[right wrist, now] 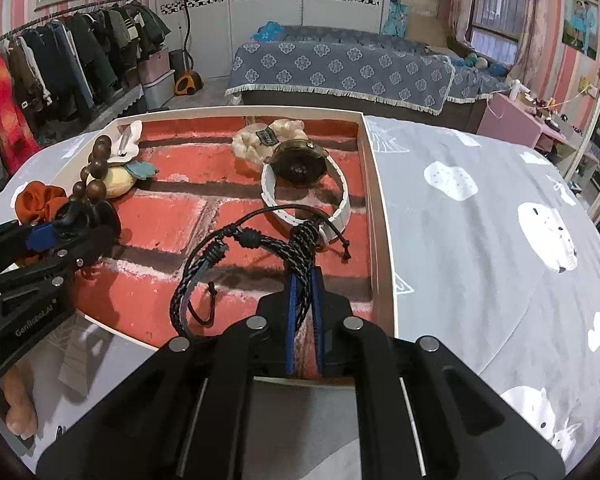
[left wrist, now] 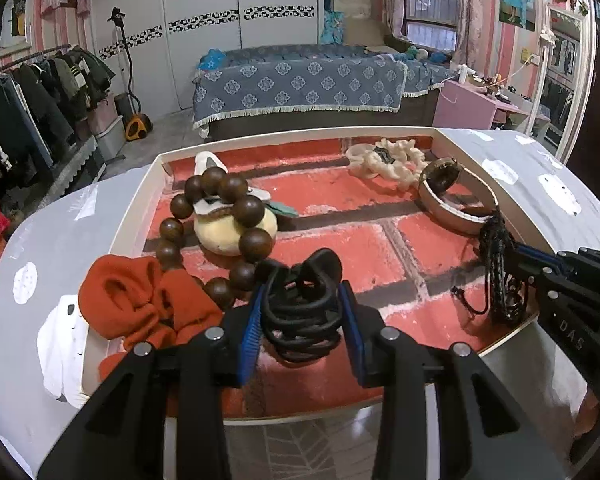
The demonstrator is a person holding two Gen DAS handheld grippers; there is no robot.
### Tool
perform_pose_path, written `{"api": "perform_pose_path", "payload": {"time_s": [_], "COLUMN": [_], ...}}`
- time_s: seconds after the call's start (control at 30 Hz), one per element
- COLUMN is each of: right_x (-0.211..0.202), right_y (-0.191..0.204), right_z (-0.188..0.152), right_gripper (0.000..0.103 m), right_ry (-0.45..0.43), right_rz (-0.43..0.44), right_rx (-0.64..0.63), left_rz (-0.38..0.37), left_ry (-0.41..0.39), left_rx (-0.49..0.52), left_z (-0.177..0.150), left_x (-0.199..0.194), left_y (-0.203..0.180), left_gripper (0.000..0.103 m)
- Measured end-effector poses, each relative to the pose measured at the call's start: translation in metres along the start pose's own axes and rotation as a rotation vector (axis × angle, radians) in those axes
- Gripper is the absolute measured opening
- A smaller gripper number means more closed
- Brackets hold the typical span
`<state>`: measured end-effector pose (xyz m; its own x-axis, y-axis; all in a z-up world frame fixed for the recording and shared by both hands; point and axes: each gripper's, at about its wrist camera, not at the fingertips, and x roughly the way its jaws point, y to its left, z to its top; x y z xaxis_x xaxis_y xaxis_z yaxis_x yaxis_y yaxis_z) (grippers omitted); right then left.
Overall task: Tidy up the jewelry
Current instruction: 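Open both tools to drop the items in the tray and withdraw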
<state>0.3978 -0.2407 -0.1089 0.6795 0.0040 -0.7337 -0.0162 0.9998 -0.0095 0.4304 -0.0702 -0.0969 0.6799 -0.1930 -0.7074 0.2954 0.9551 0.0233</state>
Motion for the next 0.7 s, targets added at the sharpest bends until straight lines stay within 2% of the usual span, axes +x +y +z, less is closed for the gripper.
{"api": "perform_pose_path", "payload": {"time_s": [0.07,0.13,0.2,0.4,0.53,0.63,0.7], "right_x": [-0.002,-0.005,-0.011,-0.026,-0.036,-0.046,-0.053], "right_y": [-0.002,-0.004,-0.006,-0.017,-0.024,-0.025,-0.024], "right_z": [0.000,0.001,0.003,0.010,0.014,0.015,0.016], "right_gripper": [0.021,0.030,0.033,0.051,0.079,0.093,0.096], "right_ry": [-0.005,-0.015,-0.030,-0.078,-0.116,-0.134,-0.141], "right_rz": [0.011,0.011,0.014,0.012,0.002,-0.003,0.000], "right_rx": [0.011,0.014,0.019,0.048,0.069,0.072,0.075], "left_rz": [0.002,0.003,-0.001,0.013,0.035,0.040,0.052], "left_ry": [-0.001,-0.002,-0.012,-0.069,-0.113,-0.116,-0.106], "left_rx": [0.001,-0.006,-0.017,-0.016,-0.027,-0.053,-0.073], "left_z": [0.000,-0.001,0.000,0.005,0.011,0.015,0.015], "left_x": [-0.001,-0.002,-0.007,-0.028,-0.046,-0.057,-0.067], "left_y": [-0.001,0.000,0.001,-0.001,0.002,0.011,0.022], "left_gripper": [0.038,0.045,0.049,0.069,0.081,0.081,0.081]}}
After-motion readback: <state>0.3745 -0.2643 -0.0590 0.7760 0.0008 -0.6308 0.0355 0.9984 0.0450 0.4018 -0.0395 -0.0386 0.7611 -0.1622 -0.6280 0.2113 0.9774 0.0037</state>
